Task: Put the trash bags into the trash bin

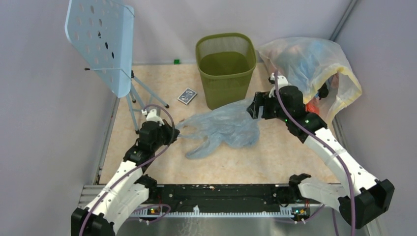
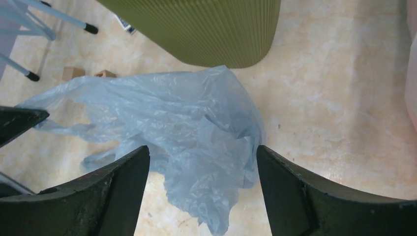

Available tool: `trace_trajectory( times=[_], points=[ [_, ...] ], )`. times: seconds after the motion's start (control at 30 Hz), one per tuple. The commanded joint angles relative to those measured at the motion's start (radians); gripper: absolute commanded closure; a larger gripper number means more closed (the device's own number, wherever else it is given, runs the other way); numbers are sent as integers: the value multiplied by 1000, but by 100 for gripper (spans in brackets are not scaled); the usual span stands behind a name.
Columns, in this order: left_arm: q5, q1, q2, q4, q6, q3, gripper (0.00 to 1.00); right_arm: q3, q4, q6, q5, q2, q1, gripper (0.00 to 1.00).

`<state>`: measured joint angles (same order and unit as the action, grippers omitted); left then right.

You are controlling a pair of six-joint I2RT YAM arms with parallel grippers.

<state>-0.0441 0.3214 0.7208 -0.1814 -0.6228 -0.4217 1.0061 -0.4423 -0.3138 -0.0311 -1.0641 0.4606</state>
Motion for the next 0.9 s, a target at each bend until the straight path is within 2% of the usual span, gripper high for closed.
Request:
trace_trajectory(
  times=[0.0,0.1,0.2,0.37,0.5,0.67,0.7,0.77,0.83,0.87],
  points=[
    [29,-5,32,34,-22,2,100,-40,-49,15,-46,95,-7,21],
    [35,-6,73,39,-20,-7,100,-109,-40,11,-46,173,-7,20],
    [35,-9,123,40,-18,-19,100,-162,-29,-15,-11,237,-7,14],
    [75,-28,183,35,-24,-33,100,-189,-44,-40,63,286,-7,13],
    [61,-32,187,70,-13,-27,98,-243,-4,-34,-52,292,-7,15],
    [56,-33,184,84,0,-40,93,-356,100,-81,-186,283,-6,26],
    [56,-33,182,85,3,-45,88,-379,121,-92,-195,280,-7,27],
    [50,-33,170,82,25,-56,72,-413,159,-107,-195,269,-7,31],
    [49,-33,156,53,45,-80,48,-431,183,-114,-183,252,-7,32],
    [22,-32,146,37,64,-96,40,-438,193,-116,-175,242,-6,32]
  ],
)
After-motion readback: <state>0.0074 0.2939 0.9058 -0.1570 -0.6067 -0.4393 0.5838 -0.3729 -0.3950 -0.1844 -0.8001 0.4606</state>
